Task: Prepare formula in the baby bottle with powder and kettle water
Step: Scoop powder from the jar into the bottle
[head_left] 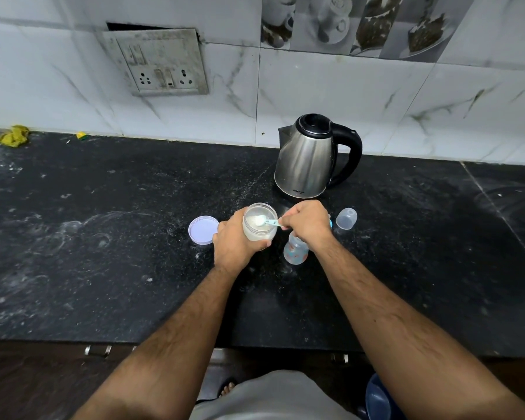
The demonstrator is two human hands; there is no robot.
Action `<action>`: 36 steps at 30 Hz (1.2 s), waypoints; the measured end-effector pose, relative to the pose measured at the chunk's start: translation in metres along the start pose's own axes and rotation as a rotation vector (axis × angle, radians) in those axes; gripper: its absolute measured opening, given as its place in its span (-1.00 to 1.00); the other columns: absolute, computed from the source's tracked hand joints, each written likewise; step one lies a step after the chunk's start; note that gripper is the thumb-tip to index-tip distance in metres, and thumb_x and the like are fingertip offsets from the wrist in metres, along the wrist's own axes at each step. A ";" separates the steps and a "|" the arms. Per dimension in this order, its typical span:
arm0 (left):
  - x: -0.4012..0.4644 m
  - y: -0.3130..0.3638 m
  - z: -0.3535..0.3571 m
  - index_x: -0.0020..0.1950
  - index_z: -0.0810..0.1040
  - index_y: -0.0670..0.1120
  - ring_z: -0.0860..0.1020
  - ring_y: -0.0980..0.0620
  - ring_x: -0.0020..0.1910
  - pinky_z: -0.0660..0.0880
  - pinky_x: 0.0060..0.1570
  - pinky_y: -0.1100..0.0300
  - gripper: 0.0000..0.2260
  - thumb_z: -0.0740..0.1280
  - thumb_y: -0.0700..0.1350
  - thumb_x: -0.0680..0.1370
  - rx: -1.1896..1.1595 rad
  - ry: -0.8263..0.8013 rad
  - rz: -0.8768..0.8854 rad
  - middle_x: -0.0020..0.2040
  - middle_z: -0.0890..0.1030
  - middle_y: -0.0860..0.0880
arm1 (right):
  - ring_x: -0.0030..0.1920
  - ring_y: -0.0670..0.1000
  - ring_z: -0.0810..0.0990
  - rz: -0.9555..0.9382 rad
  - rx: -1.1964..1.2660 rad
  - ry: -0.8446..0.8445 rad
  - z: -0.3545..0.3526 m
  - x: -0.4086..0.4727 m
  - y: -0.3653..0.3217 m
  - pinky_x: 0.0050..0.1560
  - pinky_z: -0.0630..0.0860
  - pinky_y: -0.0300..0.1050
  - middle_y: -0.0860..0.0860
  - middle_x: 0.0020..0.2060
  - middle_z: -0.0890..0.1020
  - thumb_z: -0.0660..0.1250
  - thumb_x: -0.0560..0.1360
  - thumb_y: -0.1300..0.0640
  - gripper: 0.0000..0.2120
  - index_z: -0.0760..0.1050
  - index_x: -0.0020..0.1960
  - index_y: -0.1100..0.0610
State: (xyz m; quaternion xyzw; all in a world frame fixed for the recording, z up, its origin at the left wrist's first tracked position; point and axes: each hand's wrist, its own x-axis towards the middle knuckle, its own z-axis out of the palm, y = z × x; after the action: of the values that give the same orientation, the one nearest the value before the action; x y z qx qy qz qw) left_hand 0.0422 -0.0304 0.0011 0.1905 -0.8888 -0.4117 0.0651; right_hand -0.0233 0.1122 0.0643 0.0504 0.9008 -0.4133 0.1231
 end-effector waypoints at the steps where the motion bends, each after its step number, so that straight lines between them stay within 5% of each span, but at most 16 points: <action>1: 0.000 0.000 0.000 0.33 0.37 0.17 0.45 -0.10 0.19 0.43 0.14 -0.07 -0.28 0.55 0.12 0.21 -0.001 0.000 -0.002 0.15 0.60 0.10 | -0.41 -0.06 0.56 -0.001 0.000 0.001 0.000 0.000 0.001 -0.17 0.62 -0.06 0.02 -0.37 0.70 0.52 0.33 0.24 -0.78 0.58 -0.43 0.08; 23: 0.001 0.000 0.004 0.33 0.37 0.15 0.42 -0.08 0.19 0.39 0.10 0.01 -0.29 0.55 0.12 0.23 0.007 -0.006 -0.018 0.14 0.58 0.08 | -0.32 -0.06 0.61 -0.012 0.011 -0.003 -0.007 -0.003 0.002 -0.17 0.61 -0.08 -0.03 -0.38 0.68 0.52 0.34 0.23 -0.88 0.64 -0.35 0.11; 30: 0.001 0.001 0.006 0.33 0.38 0.12 0.45 -0.09 0.20 0.43 0.13 -0.01 -0.29 0.56 0.11 0.24 -0.008 -0.005 -0.016 0.15 0.60 0.06 | -0.54 -0.09 0.45 0.028 0.215 -0.059 -0.019 -0.007 0.009 -0.55 0.33 -0.27 -0.05 -0.54 0.59 0.49 0.38 0.29 -0.84 0.62 -0.35 0.15; 36: 0.001 -0.003 0.007 0.21 0.39 0.25 0.57 0.01 0.12 0.51 0.12 -0.09 -0.33 0.51 0.18 0.13 -0.128 0.004 0.004 0.05 0.62 0.19 | -0.46 -0.06 0.59 0.004 0.441 -0.070 -0.038 -0.013 0.017 -0.50 0.51 -0.26 0.12 -0.37 0.64 0.42 0.44 0.36 -0.90 0.60 -0.23 0.23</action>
State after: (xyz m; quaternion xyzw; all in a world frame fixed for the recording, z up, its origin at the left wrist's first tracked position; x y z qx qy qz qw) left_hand 0.0405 -0.0270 -0.0055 0.1848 -0.8610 -0.4671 0.0797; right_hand -0.0146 0.1522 0.0794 0.0636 0.7837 -0.6015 0.1412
